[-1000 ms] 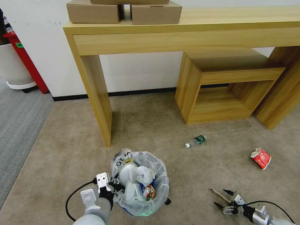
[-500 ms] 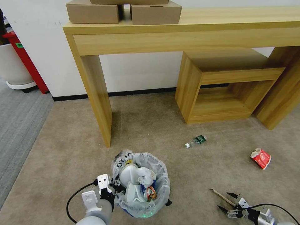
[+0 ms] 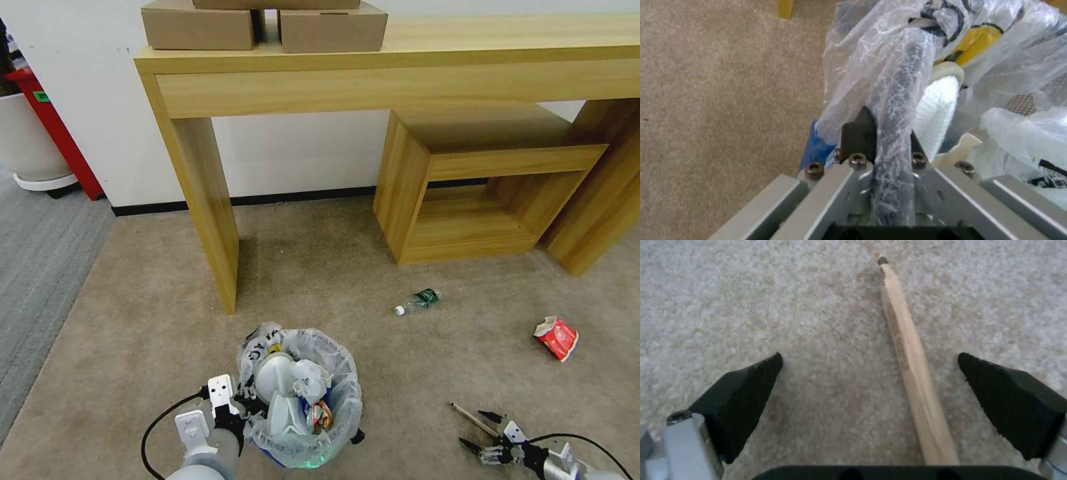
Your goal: Pick up the trash bin and place the garbage on the floor into it.
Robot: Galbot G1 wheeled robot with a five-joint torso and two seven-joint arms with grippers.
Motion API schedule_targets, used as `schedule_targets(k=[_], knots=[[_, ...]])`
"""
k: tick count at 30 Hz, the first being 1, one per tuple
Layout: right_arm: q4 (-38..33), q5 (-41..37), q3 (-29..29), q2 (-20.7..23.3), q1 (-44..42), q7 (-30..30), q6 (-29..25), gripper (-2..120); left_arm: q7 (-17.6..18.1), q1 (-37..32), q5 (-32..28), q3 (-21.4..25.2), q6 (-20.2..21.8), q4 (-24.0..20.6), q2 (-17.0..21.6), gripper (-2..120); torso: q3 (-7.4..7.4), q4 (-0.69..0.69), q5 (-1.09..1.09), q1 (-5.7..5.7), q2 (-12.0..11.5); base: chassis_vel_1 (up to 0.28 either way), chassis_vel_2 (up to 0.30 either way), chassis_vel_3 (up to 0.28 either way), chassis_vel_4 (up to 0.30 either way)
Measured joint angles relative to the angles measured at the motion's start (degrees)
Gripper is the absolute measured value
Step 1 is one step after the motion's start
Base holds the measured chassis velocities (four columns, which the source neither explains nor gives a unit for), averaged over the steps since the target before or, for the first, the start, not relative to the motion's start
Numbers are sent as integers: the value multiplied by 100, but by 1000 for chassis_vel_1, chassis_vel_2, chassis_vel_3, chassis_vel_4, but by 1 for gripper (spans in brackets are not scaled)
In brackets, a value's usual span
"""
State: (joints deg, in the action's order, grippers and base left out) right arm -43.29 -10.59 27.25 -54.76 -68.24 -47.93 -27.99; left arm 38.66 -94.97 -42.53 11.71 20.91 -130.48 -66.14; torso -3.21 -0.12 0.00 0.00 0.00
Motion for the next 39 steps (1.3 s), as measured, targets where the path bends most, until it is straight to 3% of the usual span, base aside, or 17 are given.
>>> schedule_targets(k=[6,13,34,39], knots=[[60,-40,-38,-22,49,-28,-7,98,-6,-19,18,2,1,8,-9,0,0,-1,-2,0,0,0,0,0,0],[70,-92,-59,-50,67,-65,-6,83,-7,-33,43,-7,2,10,-28,0,0,-2,-2,0,0,0,0,0,0],[-82,-530,-227,-18,242,-109,122,3,-58,-304,346,25,-34,-49,-123,0,0,1,1,0,0,0,0,0,0],[-119,-625,-252,12,244,-108,145,0,-61,-300,358,24,-42,-53,-118,0,0,0,1,0,0,0,0,0,0]])
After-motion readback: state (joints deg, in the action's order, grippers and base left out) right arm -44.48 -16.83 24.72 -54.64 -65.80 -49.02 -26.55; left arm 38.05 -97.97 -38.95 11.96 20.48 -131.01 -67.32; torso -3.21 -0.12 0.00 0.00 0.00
